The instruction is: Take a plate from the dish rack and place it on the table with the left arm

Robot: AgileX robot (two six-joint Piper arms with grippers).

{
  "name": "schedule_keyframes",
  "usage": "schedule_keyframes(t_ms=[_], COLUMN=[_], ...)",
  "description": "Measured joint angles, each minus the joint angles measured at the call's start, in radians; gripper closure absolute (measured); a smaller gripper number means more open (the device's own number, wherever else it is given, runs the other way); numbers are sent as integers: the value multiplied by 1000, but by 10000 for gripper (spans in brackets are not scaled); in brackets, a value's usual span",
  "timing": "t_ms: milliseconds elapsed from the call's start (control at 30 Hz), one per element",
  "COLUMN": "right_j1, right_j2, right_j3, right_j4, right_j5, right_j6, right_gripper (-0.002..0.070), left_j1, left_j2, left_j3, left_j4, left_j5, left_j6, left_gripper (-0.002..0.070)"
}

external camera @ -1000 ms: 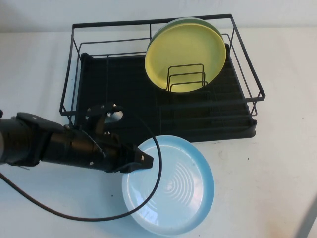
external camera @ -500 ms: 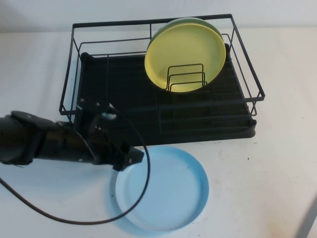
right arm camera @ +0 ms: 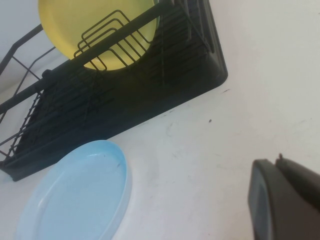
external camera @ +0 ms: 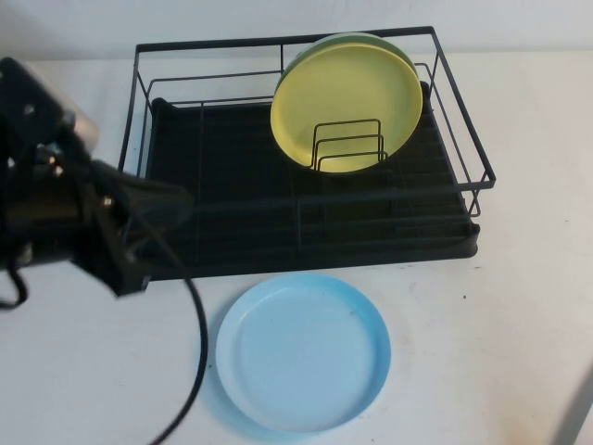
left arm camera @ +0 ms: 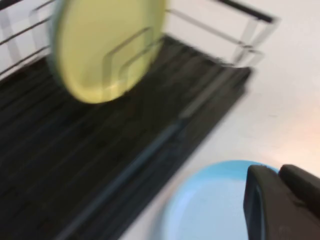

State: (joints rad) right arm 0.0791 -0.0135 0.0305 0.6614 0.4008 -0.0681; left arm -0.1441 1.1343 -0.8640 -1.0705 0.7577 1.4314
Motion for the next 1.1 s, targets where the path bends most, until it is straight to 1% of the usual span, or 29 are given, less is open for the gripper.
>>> schedule_keyframes(t_ms=[133,300,367,433,533,600,700,800,867,967,1100], right_j1=[0,0,0,0,0,0,0,0,0,0,0], right_j2=[0,0,0,0,0,0,0,0,0,0,0], right_j3=[0,0,0,0,0,0,0,0,0,0,0], right_j4=[0,1,1,1,1,1,1,1,1,1,1], right_j5=[0,0,0,0,0,0,0,0,0,0,0], right_j6=[0,0,0,0,0,0,0,0,0,0,0], right_gripper=[696,696,696,696,696,696,696,696,696,696,696], left_j1=[0,0,0,0,0,0,0,0,0,0,0], left_j2=[-101,-226,-274,-325,-389,-426,-458,-472,-485,-529,-629], left_j3=[2,1,1,1,1,1,2,19,43,121,311], left_j4=[71,175,246,335,482,570,673,746,785,832,873], left_j5=[155,209,213,213,242,286,351,350,302,132,-279], left_j6=[-42,-109,-199,-369,-671,-791,-876,-958,-1050,-1162,-1211], left_gripper=[673,675,675,676,676,676,676,676,676,676,677])
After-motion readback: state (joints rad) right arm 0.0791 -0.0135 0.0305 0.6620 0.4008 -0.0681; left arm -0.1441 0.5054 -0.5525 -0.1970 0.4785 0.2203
